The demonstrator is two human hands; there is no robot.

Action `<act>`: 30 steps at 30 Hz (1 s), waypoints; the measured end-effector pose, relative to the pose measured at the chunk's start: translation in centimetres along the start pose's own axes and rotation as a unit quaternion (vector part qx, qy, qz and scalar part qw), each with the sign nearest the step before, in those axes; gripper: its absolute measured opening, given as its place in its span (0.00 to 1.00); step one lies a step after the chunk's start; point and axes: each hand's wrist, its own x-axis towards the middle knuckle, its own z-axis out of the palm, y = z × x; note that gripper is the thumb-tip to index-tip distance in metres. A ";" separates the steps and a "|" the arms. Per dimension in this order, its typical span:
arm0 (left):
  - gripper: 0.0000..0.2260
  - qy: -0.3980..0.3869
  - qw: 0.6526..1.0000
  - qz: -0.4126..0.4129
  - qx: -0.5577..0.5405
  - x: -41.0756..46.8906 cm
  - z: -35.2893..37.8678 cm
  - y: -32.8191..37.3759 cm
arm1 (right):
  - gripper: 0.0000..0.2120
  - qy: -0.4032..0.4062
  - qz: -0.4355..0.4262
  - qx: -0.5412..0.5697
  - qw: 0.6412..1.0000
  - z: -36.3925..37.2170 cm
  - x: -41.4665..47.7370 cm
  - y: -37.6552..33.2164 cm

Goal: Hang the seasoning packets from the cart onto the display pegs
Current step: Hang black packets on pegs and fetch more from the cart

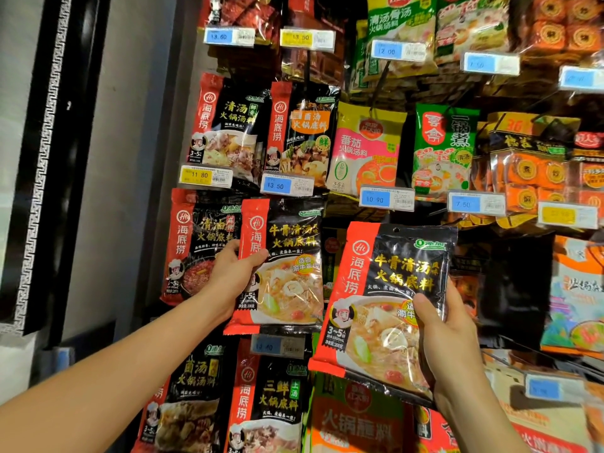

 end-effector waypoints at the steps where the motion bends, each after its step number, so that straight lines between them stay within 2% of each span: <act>1: 0.16 0.000 1.000 -0.001 -0.001 0.2 0.1 0.2 | 0.25 -0.001 0.000 0.000 1.000 0.0 -0.1 -0.2; 8: 0.14 -0.010 0.999 -0.028 0.014 1.1 0.7 1.4 | 0.25 -0.004 -0.005 0.006 1.000 0.2 -0.4 -0.8; 17: 0.17 -0.007 0.998 -0.062 -0.009 2.1 0.5 2.3 | 0.25 -0.004 0.006 0.017 1.000 0.3 -0.3 -0.6; 21: 0.16 -0.021 0.996 -0.081 0.000 2.2 0.1 2.1 | 0.26 -0.004 0.004 0.017 1.000 0.1 -0.2 -0.7; 25: 0.09 -0.016 0.996 -0.084 0.011 2.1 0.0 1.9 | 0.26 -0.003 -0.005 0.016 1.000 -0.1 -0.2 -0.7; 30: 0.14 -0.005 0.997 -0.061 0.055 2.4 0.7 1.1 | 0.26 -0.002 -0.001 0.013 1.000 0.3 0.1 -0.2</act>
